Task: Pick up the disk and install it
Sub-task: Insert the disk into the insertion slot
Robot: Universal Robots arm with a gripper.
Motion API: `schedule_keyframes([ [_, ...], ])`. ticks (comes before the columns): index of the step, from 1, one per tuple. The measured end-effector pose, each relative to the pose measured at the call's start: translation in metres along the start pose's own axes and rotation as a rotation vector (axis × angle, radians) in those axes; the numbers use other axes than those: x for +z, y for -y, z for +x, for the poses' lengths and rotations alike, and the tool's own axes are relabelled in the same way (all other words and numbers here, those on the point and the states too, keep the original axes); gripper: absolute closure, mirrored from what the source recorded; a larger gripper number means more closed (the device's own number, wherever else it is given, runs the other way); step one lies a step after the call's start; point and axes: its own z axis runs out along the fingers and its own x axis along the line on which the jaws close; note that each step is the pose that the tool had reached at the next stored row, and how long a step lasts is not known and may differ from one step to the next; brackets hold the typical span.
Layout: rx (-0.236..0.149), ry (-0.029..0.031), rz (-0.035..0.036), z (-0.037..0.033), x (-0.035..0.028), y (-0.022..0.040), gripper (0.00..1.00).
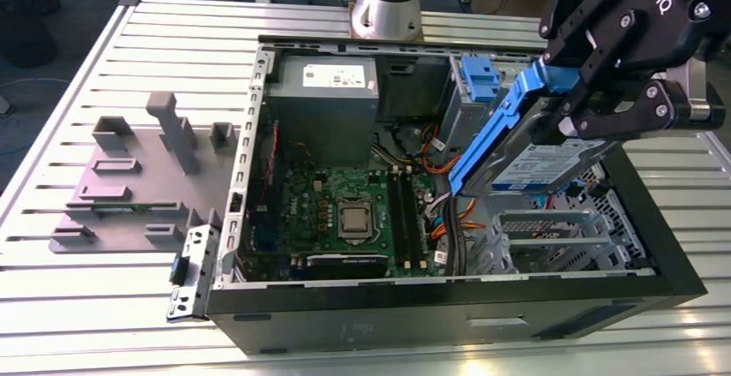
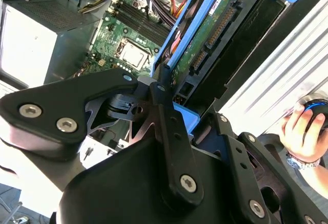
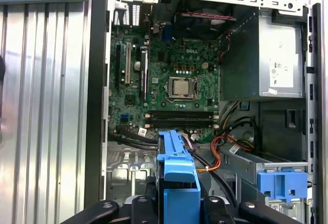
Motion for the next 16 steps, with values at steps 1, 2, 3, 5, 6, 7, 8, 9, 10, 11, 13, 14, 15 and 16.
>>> schedule_keyframes([
  [1,0.0,0.0016,0.0,0.0005,0.0,0.0001,0.63],
  [2,0.0,0.0045,0.0,0.001,-0.0001,0.0003,0.63],
  [3,0.0,0.008,0.0,0.0015,-0.0001,0.0004,0.63],
  [5,-0.001,0.0146,0.0001,0.0024,-0.0002,0.0007,0.63],
  [6,-0.001,0.0165,0.0001,0.0029,-0.0003,0.0008,0.63],
  [7,-0.001,0.0176,0.0001,0.0034,-0.0003,0.0009,0.63],
  [8,-0.001,0.0178,0.0,0.004,-0.0003,0.001,0.63],
  [9,-0.001,0.0178,0.0,0.0047,-0.0003,0.0011,0.63],
  [10,-0.001,0.0179,0.0,0.0052,-0.0003,0.0012,0.63],
  [11,-0.001,0.0179,0.0,0.0057,-0.0003,0.0013,0.63],
  [13,-0.001,0.018,0.0001,0.0067,-0.0003,0.0015,0.63],
  [14,-0.001,0.0179,0.0001,0.0071,-0.0003,0.0015,0.63],
  [15,-0.001,0.018,0.0001,0.0075,-0.0003,0.0016,0.63],
  [16,-0.001,0.018,0.0001,0.0079,-0.0002,0.0017,0.63],
])
